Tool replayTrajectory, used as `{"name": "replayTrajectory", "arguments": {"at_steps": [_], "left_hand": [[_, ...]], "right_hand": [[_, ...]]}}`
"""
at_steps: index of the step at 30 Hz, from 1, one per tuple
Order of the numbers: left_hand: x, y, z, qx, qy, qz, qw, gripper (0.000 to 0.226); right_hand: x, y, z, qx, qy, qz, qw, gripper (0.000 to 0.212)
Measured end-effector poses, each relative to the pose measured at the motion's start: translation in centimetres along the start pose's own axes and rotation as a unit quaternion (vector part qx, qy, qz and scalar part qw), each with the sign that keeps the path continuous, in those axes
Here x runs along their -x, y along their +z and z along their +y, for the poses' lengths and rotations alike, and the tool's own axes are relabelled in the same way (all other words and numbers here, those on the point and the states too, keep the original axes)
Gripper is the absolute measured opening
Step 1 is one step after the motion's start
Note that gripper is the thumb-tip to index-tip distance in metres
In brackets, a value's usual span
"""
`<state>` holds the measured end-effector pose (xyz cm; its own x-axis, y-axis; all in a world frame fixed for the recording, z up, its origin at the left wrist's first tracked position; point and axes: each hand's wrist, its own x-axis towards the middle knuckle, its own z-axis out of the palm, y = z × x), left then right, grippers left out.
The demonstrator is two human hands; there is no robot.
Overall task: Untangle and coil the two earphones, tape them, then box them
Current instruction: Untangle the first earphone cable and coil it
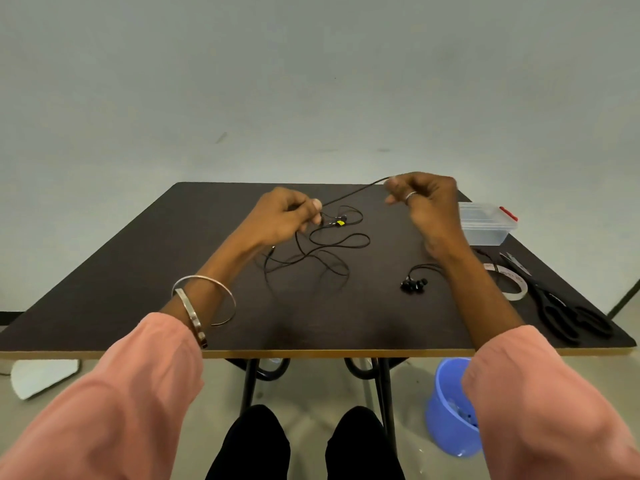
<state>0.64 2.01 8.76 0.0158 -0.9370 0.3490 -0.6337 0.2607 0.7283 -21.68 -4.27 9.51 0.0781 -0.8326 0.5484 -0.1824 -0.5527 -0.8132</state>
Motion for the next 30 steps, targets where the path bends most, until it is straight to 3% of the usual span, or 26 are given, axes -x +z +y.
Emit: {"name": "replayTrajectory", "arguments": {"at_steps": [5, 9, 11, 13, 15, 16, 18, 20, 23, 26, 30], "left_hand": [[0.9, -0.6, -4.2, -0.064, -0.031, 0.029, 0.997, 0.030], [0.9, -0.4, -5.4, -0.084, -0.041, 0.064, 0.994, 0.029], [0.8, -0.1, -4.5, -0.034, -0.032, 0.053, 0.998, 0.027], [0.6, 0.1, -3.2, 0.044, -0.031, 0.052, 0.997, 0.027], [0.4, 0.3, -2.4, 0.076, -0.037, 0.064, 0.994, 0.028], [0.2, 0.5, -2.0, 0.082, -0.039, 0.070, 0.993, 0.029], [-0.1, 0.9, -1.3, 0.092, -0.035, 0.077, 0.992, 0.029], [-0.3, 1.3, -0.2, 0.095, -0.017, 0.074, 0.992, 0.028], [-0.6, 1.8, 0.9, 0.085, 0.009, 0.054, 0.995, 0.027], [-0.6, 1.5, 1.6, 0.091, 0.020, 0.042, 0.995, 0.027], [0.2, 0.7, 1.1, 0.093, 0.012, 0.010, 0.996, 0.032]], "right_hand": [[-1.7, -3.8, 1.2, -0.067, 0.104, 0.226, 0.966, 0.022], [-2.2, -4.3, 3.0, -0.026, 0.157, 0.246, 0.956, 0.018], [-2.1, -4.0, 4.2, 0.041, 0.181, 0.218, 0.958, 0.018], [-1.9, -3.4, 5.0, 0.179, 0.221, 0.162, 0.945, 0.018], [-1.3, -2.5, 5.1, 0.311, 0.229, 0.074, 0.919, 0.034], [-1.0, -2.0, 4.8, 0.341, 0.193, 0.035, 0.919, 0.046], [-0.4, -0.8, 3.8, 0.308, 0.075, -0.028, 0.948, 0.056], [0.1, 0.6, 2.3, 0.180, -0.002, -0.124, 0.976, 0.052], [0.8, 2.7, 0.8, 0.104, -0.040, -0.234, 0.966, 0.042], [0.8, 3.4, 0.3, 0.096, -0.090, -0.212, 0.968, 0.017], [0.6, 1.6, 0.1, 0.003, -0.058, -0.167, 0.984, 0.021]]}}
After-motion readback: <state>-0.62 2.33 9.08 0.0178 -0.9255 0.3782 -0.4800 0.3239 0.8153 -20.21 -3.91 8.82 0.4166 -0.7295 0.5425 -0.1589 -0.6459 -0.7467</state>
